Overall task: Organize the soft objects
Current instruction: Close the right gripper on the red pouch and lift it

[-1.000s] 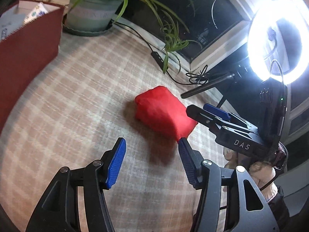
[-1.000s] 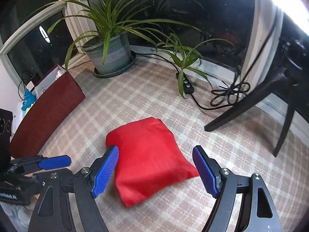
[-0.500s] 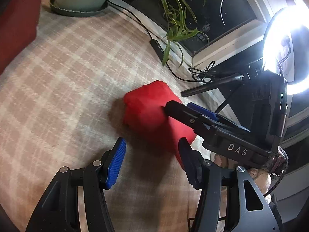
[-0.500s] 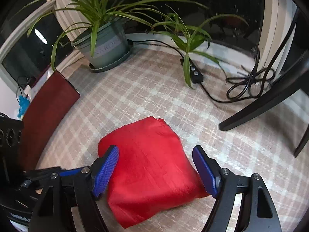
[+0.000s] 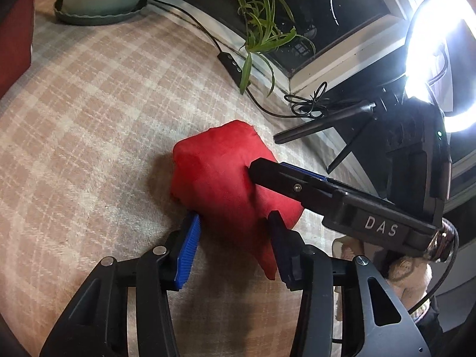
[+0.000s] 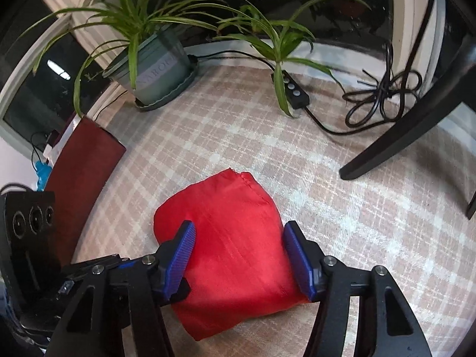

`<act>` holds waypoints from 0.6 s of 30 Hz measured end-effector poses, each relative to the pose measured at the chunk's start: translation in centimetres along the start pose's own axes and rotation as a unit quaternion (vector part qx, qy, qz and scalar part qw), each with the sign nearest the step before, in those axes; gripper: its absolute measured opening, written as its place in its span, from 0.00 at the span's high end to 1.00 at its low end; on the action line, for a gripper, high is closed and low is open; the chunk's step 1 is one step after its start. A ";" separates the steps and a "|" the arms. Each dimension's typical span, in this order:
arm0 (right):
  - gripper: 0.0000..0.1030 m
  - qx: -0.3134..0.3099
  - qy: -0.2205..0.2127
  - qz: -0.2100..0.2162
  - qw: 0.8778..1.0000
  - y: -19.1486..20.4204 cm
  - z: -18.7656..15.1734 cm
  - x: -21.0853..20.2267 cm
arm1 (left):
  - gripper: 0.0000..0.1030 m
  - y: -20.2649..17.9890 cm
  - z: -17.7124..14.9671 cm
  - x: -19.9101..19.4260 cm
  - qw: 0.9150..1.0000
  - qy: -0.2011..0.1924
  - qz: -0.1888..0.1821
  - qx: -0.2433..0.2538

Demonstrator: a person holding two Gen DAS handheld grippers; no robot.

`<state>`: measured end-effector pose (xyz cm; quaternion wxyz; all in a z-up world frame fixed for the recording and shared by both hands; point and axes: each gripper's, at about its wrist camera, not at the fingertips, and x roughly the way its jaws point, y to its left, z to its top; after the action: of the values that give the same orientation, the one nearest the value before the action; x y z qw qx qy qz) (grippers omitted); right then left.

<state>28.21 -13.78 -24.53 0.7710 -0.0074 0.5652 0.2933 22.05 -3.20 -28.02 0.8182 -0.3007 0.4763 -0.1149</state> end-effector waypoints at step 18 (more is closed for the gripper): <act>0.56 0.056 -0.007 0.051 0.997 1.3 -4.0 -1.6 | 0.63 0.1 -2.9 -4.0 0.999 -0.001 0.006 0.033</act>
<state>23.86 -14.76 -24.18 0.7579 0.0665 0.5752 0.3006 17.51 -2.31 -26.25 0.8290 -0.2702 0.4734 -0.1253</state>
